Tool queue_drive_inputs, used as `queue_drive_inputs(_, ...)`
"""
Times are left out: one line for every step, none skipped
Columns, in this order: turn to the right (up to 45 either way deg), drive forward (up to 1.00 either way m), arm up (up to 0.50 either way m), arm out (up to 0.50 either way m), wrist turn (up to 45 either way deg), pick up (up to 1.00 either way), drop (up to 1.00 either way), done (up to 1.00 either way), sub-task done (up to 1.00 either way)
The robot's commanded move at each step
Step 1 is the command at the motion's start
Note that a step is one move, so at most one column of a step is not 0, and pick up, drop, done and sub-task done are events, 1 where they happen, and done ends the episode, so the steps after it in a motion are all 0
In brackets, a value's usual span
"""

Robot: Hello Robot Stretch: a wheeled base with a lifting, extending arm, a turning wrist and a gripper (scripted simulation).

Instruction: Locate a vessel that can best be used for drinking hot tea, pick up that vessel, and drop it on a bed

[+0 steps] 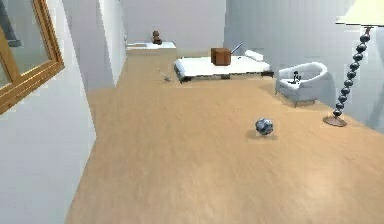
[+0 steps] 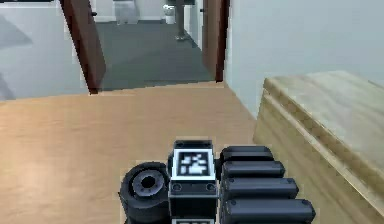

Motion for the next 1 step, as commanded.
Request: queue_drive_inputs(0.0, 1.0, 0.0, 0.0, 0.0, 0.0, 0.0, 0.0, 0.0)
